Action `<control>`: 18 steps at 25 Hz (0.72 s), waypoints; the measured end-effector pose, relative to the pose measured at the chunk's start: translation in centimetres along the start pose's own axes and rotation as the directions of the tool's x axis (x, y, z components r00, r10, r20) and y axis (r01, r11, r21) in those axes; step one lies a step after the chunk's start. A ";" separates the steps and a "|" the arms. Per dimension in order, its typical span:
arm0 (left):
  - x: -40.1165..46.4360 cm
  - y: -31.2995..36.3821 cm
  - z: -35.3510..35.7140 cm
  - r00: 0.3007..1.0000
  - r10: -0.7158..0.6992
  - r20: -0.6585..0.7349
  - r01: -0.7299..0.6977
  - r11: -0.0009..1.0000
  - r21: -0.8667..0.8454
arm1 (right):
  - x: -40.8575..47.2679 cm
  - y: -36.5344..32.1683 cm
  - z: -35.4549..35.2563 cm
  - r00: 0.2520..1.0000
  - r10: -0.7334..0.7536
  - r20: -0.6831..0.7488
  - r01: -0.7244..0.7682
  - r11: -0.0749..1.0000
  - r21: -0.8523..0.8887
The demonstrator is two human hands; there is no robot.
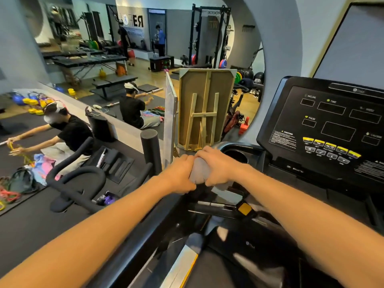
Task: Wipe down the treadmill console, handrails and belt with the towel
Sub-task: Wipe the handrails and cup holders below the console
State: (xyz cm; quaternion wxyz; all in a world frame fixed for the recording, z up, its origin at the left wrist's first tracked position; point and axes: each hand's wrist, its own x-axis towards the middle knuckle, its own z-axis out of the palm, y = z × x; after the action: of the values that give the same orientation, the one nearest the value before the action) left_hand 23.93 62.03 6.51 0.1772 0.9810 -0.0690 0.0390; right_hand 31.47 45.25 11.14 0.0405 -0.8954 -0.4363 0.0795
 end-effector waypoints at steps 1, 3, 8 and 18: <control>-0.2 -0.1 -1.1 0.999 -0.012 -0.030 0.013 1.000 0.016 | 0.6 -0.4 -0.9 0.999 -0.045 -0.017 0.045 0.999 -0.001; -1.0 -0.8 -1.9 0.992 -0.087 -0.092 0.091 0.995 0.040 | 1.8 -1.5 -1.7 0.990 -0.132 -0.052 0.130 0.991 -0.042; -4.3 -2.5 5.2 0.911 -0.399 0.104 0.398 0.917 0.028 | 4.5 -2.5 5.1 0.956 -0.161 0.247 0.241 0.908 -0.342; -3.8 -2.1 9.8 0.874 -0.482 -0.059 0.473 0.872 -0.123 | 8.9 2.2 10.2 0.858 -0.423 0.292 0.488 0.848 -0.204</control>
State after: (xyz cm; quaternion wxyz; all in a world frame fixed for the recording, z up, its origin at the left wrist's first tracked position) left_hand 21.00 61.00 -3.72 0.2351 0.9543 0.1813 0.0332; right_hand 36.73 50.92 -0.14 -0.1164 -0.7461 -0.6458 0.1127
